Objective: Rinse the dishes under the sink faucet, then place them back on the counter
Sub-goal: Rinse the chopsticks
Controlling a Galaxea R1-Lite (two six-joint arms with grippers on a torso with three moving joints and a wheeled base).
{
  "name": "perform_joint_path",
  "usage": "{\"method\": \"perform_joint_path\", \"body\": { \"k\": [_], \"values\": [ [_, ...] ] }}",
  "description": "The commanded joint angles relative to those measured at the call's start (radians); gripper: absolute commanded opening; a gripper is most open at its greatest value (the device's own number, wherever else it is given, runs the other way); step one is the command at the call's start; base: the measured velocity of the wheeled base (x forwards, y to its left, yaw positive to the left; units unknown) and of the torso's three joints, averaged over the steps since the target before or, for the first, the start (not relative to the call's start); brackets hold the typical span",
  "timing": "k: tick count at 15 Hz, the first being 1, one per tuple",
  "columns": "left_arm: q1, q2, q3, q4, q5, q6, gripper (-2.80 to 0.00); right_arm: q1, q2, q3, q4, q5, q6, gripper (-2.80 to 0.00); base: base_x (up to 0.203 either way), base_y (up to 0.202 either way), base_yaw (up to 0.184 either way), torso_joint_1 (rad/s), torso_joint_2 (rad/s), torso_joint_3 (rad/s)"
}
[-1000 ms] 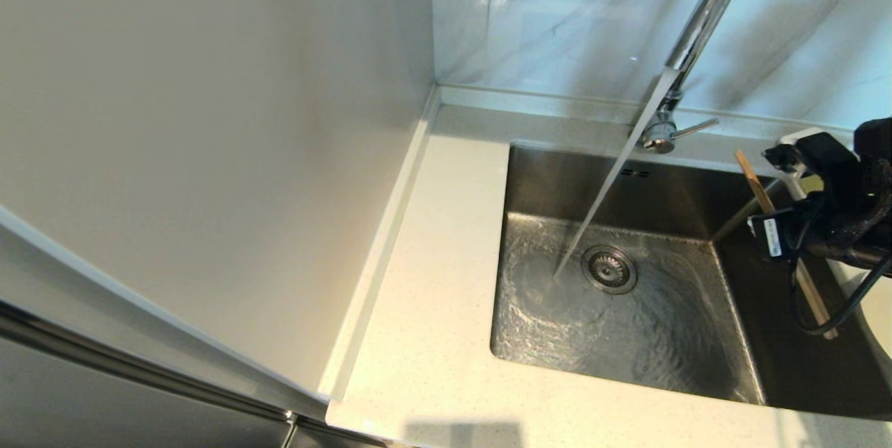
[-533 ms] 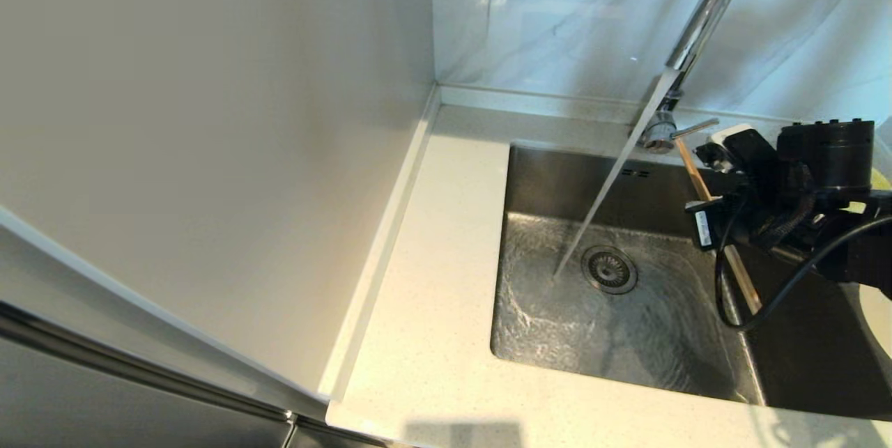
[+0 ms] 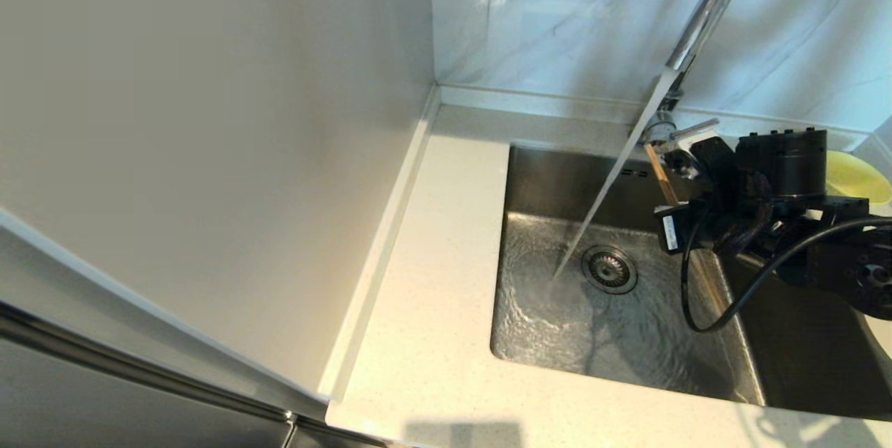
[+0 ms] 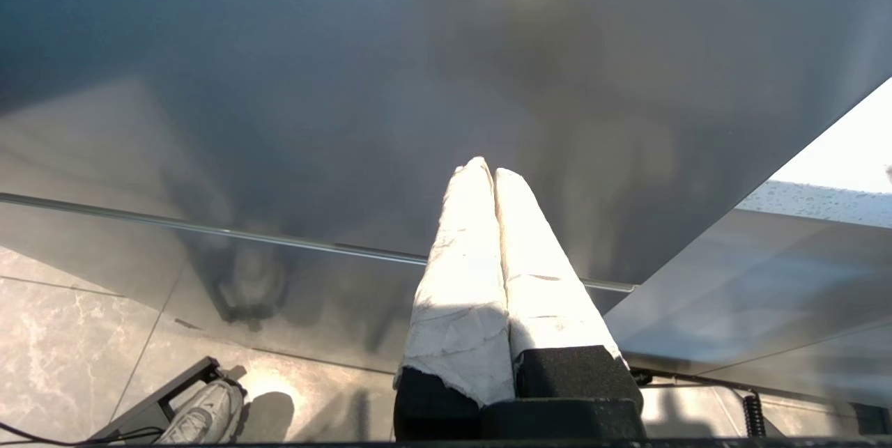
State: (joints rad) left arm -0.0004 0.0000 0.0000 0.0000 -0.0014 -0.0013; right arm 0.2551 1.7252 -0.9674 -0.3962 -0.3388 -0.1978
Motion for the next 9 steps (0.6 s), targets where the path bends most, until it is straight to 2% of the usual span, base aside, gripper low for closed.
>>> {"method": "perform_joint_path", "body": {
  "k": [1,9],
  "values": [
    [0.0,0.0,0.0,0.0,0.0,0.0,-2.8,0.013,0.007,0.001,-0.012,-0.009,-0.002,-2.8,0.0,0.0,0.0,0.0,0.0,0.0],
    [0.0,0.0,0.0,0.0,0.0,0.0,-2.8,0.043,-0.011,0.014,-0.037,-0.017,0.012,-2.8,0.0,0.0,0.0,0.0,0.0,0.0]
  ]
}}
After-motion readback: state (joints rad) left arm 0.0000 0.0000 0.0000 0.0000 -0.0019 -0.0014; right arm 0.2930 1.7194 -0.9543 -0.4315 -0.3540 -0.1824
